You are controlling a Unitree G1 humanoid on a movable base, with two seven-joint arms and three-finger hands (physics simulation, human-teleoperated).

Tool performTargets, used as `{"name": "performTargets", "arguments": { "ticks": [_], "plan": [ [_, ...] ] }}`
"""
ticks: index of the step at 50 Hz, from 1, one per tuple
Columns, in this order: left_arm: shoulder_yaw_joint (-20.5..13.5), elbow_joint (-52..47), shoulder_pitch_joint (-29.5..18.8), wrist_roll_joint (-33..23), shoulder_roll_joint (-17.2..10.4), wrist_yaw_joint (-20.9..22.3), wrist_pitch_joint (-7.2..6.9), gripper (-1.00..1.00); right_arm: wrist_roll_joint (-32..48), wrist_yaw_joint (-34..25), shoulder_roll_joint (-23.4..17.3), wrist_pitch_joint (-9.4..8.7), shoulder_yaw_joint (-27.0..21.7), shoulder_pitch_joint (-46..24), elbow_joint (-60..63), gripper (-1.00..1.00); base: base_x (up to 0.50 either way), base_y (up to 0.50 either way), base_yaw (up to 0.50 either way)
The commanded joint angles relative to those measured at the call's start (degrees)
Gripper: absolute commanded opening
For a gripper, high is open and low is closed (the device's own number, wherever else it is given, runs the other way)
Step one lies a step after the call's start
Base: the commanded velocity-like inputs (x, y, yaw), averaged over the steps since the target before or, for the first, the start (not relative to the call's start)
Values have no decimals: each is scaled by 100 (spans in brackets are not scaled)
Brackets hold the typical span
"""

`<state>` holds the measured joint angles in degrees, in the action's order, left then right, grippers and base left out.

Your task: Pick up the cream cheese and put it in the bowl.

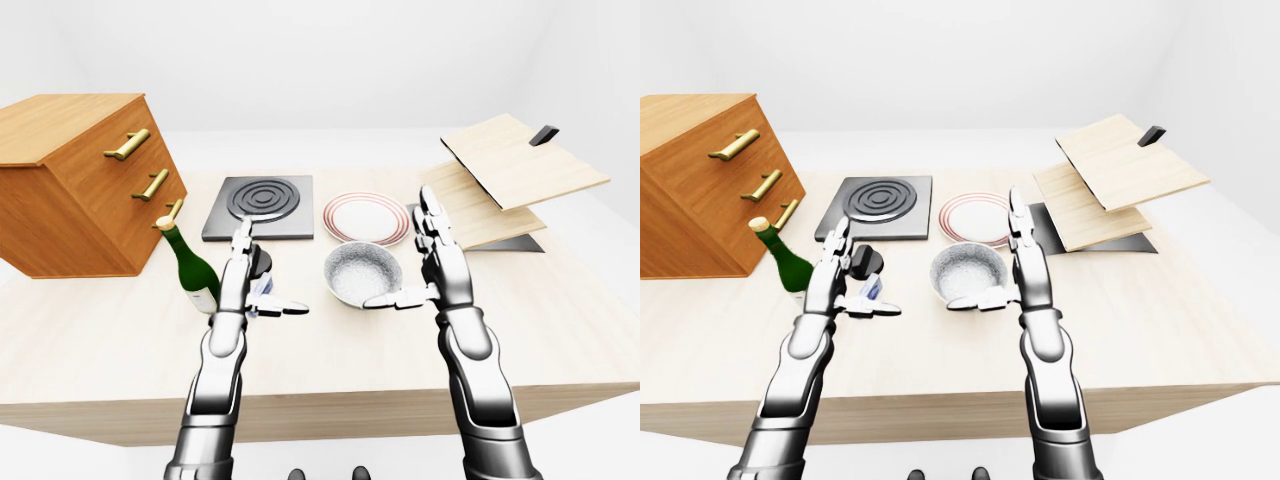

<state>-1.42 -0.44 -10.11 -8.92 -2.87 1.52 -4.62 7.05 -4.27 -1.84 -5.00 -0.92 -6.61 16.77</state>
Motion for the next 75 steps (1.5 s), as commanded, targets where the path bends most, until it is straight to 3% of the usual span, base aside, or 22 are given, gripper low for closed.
{"name": "performTargets", "arguments": {
  "ticks": [1, 5, 9, 11, 15, 29, 33, 34, 36, 38, 39, 43, 44, 49, 53, 57, 62, 68, 73, 75],
  "plan": [
    [-18, 102, -10, -153, 10, -34, -35, 100, 7, 5, 9, 0, 13, 2, 22, 100, 0, 0, 0],
    [-40, 170, -38, -141, 2, -33, 9, 100, 17, 7, 13, 0, 24, 18, 44, 100, 0, 0, 0],
    [41, 81, -3, -233, 45, -62, -38, 100, 35, 16, 14, 0, 32, -1, -4, 100, 0, 0, 0],
    [48, 289, -73, -248, 45, -80, 53, 100, 41, 17, 14, 0, 32, -7, -17, 100, 0, 0, 0],
    [50, 143, -21, -261, 53, -52, -35, 100, 38, 8, 16, 0, 30, 15, 65, 100, 0, 0, 0],
    [35, 244, -42, -364, 48, -173, -22, 100, 34, 4, 18, 0, 32, 19, 49, 100, 0, 0, 0],
    [7, 797, -213, -511, 6, -381, 173, 100, 20, -1, 12, 0, 20, 16, -38, 100, 0, 0, 0],
    [-4, 864, -233, -578, -1, -454, 78, 100, 19, -4, 11, 0, 18, 14, -13, 100, 0, 0, 0],
    [-13, 984, -248, -568, -22, -464, 206, 100, 16, -6, 13, 0, 17, 24, 56, 100, 0, 0, 0],
    [-18, 997, -203, -643, -24, -547, 136, 100, 13, -4, 10, 0, 10, 33, 51, 100, 0, 0, 0],
    [-8, 1003, -186, -647, -30, -535, 184, 100, 9, -2, 9, 0, 5, 26, 26, 100, 0, 0, 0],
    [-9, 1081, -182, -770, -40, -644, 142, 100, 19, 2, 8, 0, 16, 19, -5, 100, 0, 0, 0],
    [-18, 1167, -198, -711, -41, -609, 234, 100, 13, -4, 5, 0, 9, 10, -4, 100, 0, 0, 0],
    [-17, 1338, -232, -778, -53, -681, 288, 100, -2, -3, -1, 0, -11, -4, -8, 100, 0, 0, 0],
    [5, 1227, -153, -818, -37, -668, 219, 100, 0, 1, -4, 0, -12, -15, -28, 100, 0, 0, 0],
    [4, 1348, -139, -831, -37, -705, 329, 100, -3, -6, -3, 0, -10, -5, 28, 100, 0, 0, 0],
    [18, 1486, -164, -865, -32, -734, 369, 100, -5, 4, -8, 0, -16, -23, -92, 100, 0, 0, 0],
    [-9, 1973, -260, -841, -68, -811, 630, 100, 2, 12, -5, 0, -9, -22, -103, 100, 0, 0, 0],
    [-38, 2063, -288, -813, -90, -822, 635, 100, 4, 12, -2, 0, -8, -31, -68, 100, 0, 0, 0],
    [-43, 2290, -389, -787, -101, -849, 741, 100, 0, 13, -9, 0, -19, -44, -121, 100, 0, 0, 0]
  ]
}}
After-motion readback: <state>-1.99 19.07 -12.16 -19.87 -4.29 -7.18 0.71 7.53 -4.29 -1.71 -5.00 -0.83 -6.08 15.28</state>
